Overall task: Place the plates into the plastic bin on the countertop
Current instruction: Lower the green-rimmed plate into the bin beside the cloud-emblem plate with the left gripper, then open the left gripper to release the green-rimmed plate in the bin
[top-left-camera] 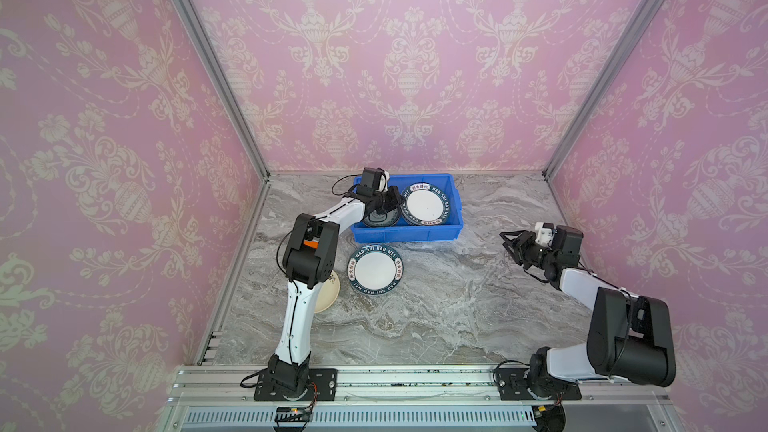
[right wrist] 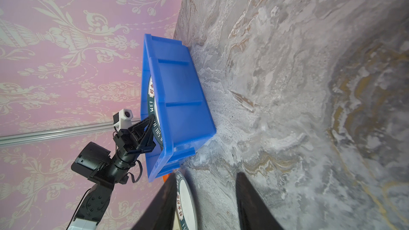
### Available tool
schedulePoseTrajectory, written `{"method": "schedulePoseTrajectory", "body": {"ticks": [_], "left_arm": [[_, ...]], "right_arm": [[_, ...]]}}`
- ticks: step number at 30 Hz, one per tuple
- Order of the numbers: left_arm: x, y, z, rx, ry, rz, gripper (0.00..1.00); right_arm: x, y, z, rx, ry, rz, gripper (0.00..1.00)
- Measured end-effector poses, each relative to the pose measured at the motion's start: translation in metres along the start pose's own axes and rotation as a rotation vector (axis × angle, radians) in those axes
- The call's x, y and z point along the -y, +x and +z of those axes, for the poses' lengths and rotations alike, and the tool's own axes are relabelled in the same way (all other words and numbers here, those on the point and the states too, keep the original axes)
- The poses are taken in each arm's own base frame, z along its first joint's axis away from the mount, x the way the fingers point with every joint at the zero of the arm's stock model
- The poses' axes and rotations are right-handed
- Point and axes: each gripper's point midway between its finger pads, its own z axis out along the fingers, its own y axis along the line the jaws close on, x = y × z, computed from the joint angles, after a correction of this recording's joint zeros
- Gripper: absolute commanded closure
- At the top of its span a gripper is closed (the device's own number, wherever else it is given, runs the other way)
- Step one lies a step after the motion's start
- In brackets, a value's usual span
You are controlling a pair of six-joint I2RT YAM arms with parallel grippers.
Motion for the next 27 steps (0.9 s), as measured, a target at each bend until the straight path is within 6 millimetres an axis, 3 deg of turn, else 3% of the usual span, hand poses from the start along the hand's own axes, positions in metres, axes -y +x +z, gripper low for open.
{"method": "schedulePoseTrajectory", "body": {"ticks": [18,27], "left_arm": [[-0.017,0.000,0.020,-0.028,-0.036,-0.023,1.00],[-0.018,-0.001,0.021,-0.023,-0.043,-0.008,0.59]], "right_arm": [[-0.001,-0.001,0.000,0.002,-0.004,-0.004,0.55],[-0.005,-0.001,0.000,0.002,-0.018,-0.011,0.55]]}}
